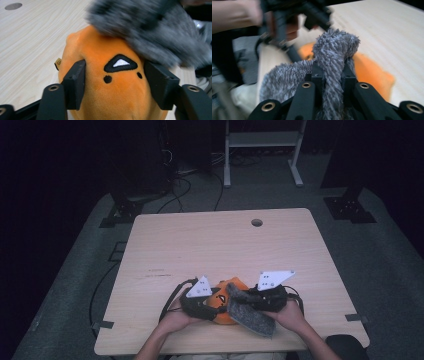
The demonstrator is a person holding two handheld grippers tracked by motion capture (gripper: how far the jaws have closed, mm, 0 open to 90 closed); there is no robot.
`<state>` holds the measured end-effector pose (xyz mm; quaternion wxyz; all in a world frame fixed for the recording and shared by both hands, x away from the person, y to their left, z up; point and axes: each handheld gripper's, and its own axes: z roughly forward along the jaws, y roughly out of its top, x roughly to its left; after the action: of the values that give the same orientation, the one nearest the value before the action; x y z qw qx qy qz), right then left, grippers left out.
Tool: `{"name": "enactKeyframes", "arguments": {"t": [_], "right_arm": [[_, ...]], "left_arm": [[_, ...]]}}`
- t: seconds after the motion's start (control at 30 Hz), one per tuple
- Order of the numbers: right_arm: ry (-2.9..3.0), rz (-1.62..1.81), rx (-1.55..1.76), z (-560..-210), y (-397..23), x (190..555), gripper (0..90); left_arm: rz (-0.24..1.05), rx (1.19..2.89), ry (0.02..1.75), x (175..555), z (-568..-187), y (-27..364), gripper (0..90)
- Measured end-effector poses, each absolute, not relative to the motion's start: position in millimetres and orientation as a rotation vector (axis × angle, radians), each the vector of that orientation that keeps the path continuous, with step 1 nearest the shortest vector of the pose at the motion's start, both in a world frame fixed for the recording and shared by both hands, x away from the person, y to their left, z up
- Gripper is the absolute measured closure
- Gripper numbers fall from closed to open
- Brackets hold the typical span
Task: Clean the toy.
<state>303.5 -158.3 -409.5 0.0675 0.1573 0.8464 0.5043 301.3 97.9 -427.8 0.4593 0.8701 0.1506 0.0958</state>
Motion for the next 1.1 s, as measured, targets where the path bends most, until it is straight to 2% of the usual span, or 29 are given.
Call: {"name": "enactKeyframes", "arguments": {"t": [0.17, 0.27, 0.33, 0.4, 0.53, 0.67, 0.8, 0.97, 1.03, 1.1], "right_arm": [[2.5, 1.494, 0.586, -410.9, -169.5, 315.8, 77.2], [2.503, 1.438, 0.611, -412.9, -178.6, 315.0, 77.2], [2.542, 1.433, 0.615, -415.0, -183.8, 310.9, 77.2], [2.577, 1.447, 0.584, -415.2, -185.4, 303.9, 77.2], [2.609, 1.484, 0.49, -411.9, -174.3, 294.3, 77.3], [2.559, 1.525, 0.543, -405.7, -168.3, 312.9, 77.5], [2.529, 1.504, 0.668, -410.7, -176.8, 333.3, 77.4], [2.546, 1.438, 0.692, -416.1, -188.9, 329.4, 77.4], [2.557, 1.417, 0.695, -418.3, -194.6, 324.3, 77.5], [2.573, 1.415, 0.667, -417.5, -196.8, 315.1, 77.5]], "left_arm": [[0.185, 2.113, 0.355, 303.4, -428.4, 102.8, 37.5], [0.066, 2.042, 0.484, 312.6, -427.6, 103.3, 23.4], [0.055, 2.065, 0.5, 313.6, -427.7, 99.3, 16.8], [0.086, 2.088, 0.469, 308.8, -428.6, 94.2, 18.9], [0.212, 2.171, 0.327, 295.8, -427.7, 87.0, 36.9], [0.254, 2.194, 0.261, 289.2, -427.3, 85.8, 41.0], [0.251, 2.194, 0.224, 287.8, -427.4, 85.3, 40.1], [0.191, 2.151, 0.359, 298.6, -428.0, 91.8, 19.3], [0.192, 2.149, 0.36, 298.1, -428.9, 92.0, 21.6], [0.226, 2.154, 0.35, 297.1, -428.2, 90.5, 28.0]]}}
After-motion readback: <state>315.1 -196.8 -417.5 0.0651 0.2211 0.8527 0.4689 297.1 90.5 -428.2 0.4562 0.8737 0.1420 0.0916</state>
